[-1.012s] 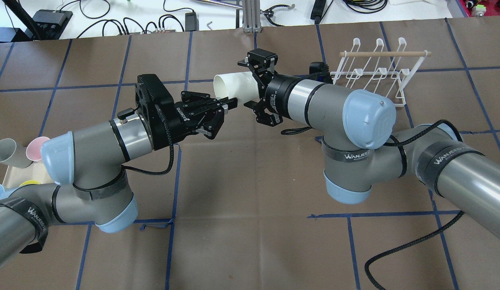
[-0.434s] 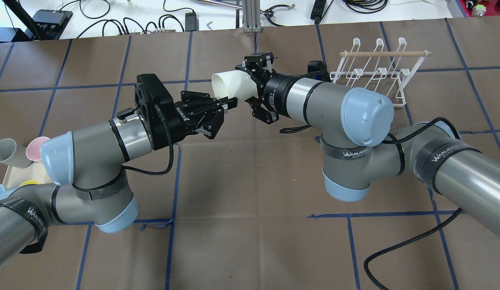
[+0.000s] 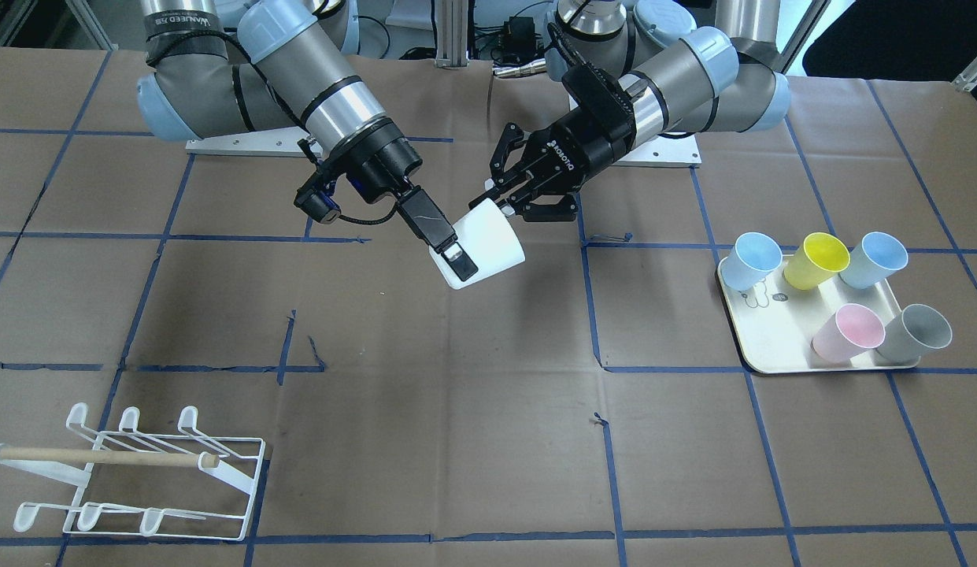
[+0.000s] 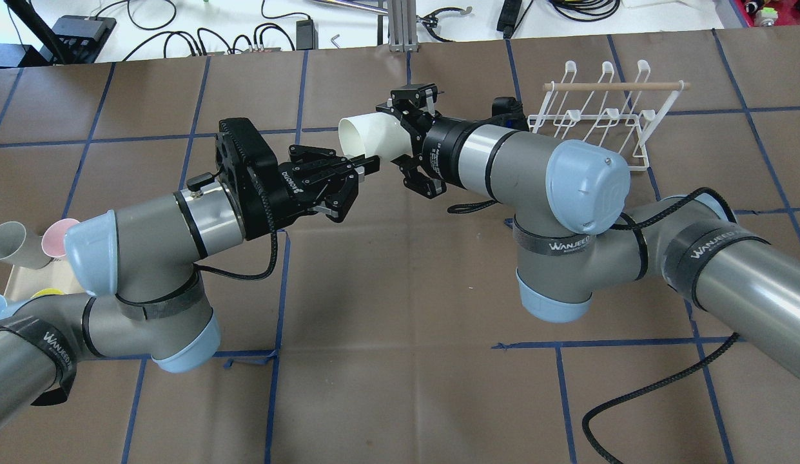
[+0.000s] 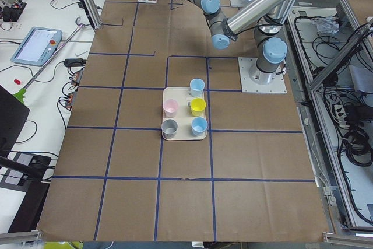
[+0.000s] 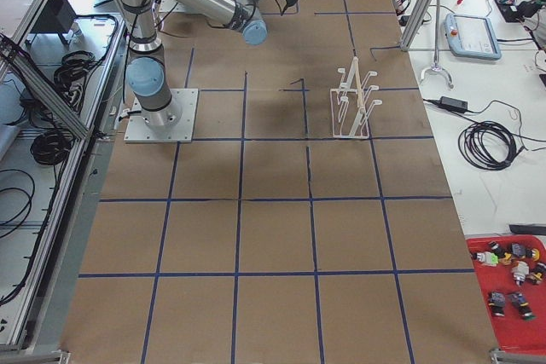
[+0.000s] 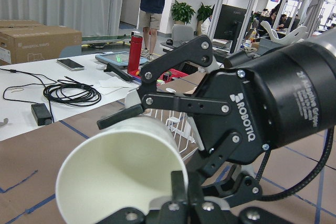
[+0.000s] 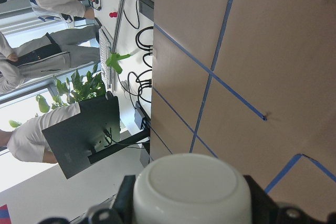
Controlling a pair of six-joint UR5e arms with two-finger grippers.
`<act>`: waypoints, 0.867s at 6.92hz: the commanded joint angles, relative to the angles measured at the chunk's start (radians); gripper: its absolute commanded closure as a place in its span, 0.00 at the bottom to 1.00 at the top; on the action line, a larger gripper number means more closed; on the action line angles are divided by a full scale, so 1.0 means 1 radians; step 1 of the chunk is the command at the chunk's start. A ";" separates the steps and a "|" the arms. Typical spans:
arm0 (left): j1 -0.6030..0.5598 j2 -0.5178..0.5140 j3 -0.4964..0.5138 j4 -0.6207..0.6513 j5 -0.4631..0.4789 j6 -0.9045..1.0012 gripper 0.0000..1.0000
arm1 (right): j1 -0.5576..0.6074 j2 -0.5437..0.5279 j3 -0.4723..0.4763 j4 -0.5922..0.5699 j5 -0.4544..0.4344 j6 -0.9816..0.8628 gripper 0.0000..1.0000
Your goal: Transfer IKEA cup to right arm and place on rack
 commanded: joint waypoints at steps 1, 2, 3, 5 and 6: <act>0.001 0.000 0.003 0.003 0.007 -0.038 0.19 | 0.000 -0.001 0.001 0.000 0.001 0.000 0.73; 0.001 0.000 0.003 0.001 0.007 -0.056 0.02 | 0.000 -0.001 0.001 0.000 -0.001 0.001 0.74; 0.006 0.009 0.003 0.001 0.010 -0.062 0.01 | 0.000 -0.001 0.001 0.000 -0.003 0.001 0.79; 0.045 0.020 0.006 -0.002 0.013 -0.065 0.01 | -0.003 0.008 -0.011 -0.006 -0.007 0.000 0.81; 0.114 0.029 0.006 -0.008 0.008 -0.065 0.01 | -0.020 0.020 -0.040 -0.011 -0.010 -0.006 0.81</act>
